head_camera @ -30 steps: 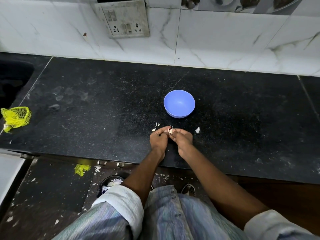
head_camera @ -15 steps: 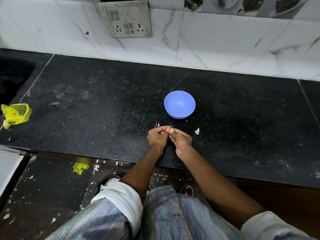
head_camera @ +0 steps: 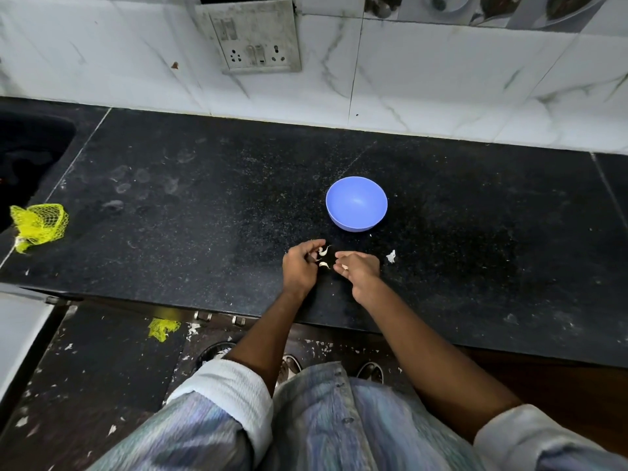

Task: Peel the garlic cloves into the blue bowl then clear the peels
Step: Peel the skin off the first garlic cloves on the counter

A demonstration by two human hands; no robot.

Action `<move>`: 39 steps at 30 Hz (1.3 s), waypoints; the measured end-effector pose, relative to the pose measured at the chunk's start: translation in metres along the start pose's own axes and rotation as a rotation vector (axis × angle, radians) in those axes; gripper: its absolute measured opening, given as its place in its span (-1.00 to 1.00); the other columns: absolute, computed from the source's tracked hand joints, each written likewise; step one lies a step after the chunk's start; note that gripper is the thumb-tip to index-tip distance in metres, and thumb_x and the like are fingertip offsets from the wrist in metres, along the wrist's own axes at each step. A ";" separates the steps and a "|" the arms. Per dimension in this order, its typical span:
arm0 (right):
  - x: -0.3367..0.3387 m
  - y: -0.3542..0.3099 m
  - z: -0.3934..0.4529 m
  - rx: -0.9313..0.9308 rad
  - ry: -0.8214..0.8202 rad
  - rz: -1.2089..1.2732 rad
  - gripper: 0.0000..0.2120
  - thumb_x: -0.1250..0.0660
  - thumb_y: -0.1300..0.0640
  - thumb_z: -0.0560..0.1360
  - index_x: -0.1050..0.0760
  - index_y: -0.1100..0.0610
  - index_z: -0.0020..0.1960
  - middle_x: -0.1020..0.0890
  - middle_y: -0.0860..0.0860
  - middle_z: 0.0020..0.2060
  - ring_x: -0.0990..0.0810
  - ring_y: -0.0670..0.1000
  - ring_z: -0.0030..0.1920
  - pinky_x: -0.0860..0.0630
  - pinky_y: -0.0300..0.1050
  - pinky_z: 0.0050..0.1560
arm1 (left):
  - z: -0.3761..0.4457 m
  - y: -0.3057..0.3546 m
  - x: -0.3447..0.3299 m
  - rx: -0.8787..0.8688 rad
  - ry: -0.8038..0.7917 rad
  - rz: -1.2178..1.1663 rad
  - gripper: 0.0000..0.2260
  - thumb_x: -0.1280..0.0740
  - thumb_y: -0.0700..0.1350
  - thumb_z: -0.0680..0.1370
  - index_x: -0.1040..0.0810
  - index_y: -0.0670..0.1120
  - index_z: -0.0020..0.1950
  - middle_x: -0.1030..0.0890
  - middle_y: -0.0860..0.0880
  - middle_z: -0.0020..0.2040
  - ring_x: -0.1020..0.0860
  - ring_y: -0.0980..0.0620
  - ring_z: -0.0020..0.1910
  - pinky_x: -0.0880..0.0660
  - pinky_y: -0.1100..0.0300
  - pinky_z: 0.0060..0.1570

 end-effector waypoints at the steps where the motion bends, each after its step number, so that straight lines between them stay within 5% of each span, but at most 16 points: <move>1: 0.001 0.001 0.000 0.004 -0.011 -0.003 -0.82 -0.33 0.47 0.52 -0.67 0.34 0.01 -0.69 0.22 -0.10 -0.68 0.06 -0.16 -0.66 -0.24 -0.16 | -0.001 0.001 -0.001 -0.012 -0.012 0.000 -0.49 -0.22 -0.51 0.50 -0.73 -0.08 0.24 -0.73 0.00 0.17 -0.65 0.11 0.17 -0.55 0.24 0.27; 6: -0.001 -0.002 -0.002 0.029 -0.164 0.026 -0.67 -0.22 0.47 0.56 -0.63 0.26 0.20 -0.68 0.25 0.06 -0.68 0.10 0.01 -0.64 -0.21 -0.04 | -0.009 0.010 0.004 -0.059 0.051 0.001 -0.60 -0.35 -0.45 0.52 -0.75 -0.04 0.17 -0.73 0.06 0.11 -0.65 0.17 0.12 -0.45 0.50 0.13; 11: 0.004 -0.010 -0.006 0.085 -0.271 0.050 -0.61 -0.19 0.51 0.61 -0.48 0.27 0.37 -0.65 0.25 0.18 -0.65 0.16 0.22 -0.60 -0.08 0.22 | -0.014 0.017 -0.007 -0.066 0.007 -0.041 -0.76 -0.44 -0.30 0.56 -0.76 0.01 0.07 -0.72 0.15 -0.06 -0.66 0.23 -0.10 -0.57 0.32 -0.01; 17: 0.012 -0.013 -0.005 0.102 -0.303 0.121 -0.76 -0.30 0.45 0.60 -0.53 0.36 0.26 -0.63 0.29 0.21 -0.64 0.19 0.26 -0.53 -0.01 0.36 | -0.015 0.022 -0.029 -0.024 -0.109 -0.117 -0.77 -0.44 -0.34 0.56 -0.77 -0.06 0.08 -0.76 0.10 -0.08 -0.68 0.24 -0.16 -0.58 0.33 0.00; 24: 0.022 -0.015 -0.008 0.115 -0.324 0.112 -0.75 -0.32 0.43 0.60 -0.56 0.32 0.26 -0.67 0.21 0.18 -0.69 0.11 0.15 -0.65 -0.17 0.09 | -0.017 0.028 -0.033 0.009 -0.097 -0.196 -0.83 -0.46 -0.33 0.56 -0.77 -0.10 0.05 -0.76 0.07 -0.13 -0.64 0.25 -0.23 -0.56 0.38 -0.09; 32: 0.027 -0.019 -0.015 0.148 -0.342 0.137 -0.78 -0.41 0.41 0.54 -0.60 0.33 0.19 -0.70 0.19 0.12 -0.71 0.07 0.07 -0.66 -0.17 0.10 | -0.021 0.023 -0.039 0.112 -0.107 -0.354 -0.92 -0.50 -0.24 0.57 -0.76 -0.11 0.03 -0.78 0.02 -0.08 -0.75 0.00 -0.04 -0.66 0.10 0.10; 39: 0.030 -0.017 -0.016 0.058 -0.371 0.241 -0.80 -0.41 0.45 0.51 -0.63 0.30 0.11 -0.76 0.14 -0.07 -0.75 0.03 -0.02 -0.68 -0.14 0.08 | -0.028 0.023 -0.043 0.296 -0.181 -0.630 -0.85 -0.50 -0.26 0.56 -0.73 -0.25 0.12 -0.77 -0.11 -0.01 -0.73 0.07 -0.04 -0.61 0.29 0.02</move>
Point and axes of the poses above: each hand's wrist, its own z-axis towards the middle knuckle, its own x-axis out of the back of the hand, y = z × x, the point moved 7 cm from there along z, towards the middle knuckle
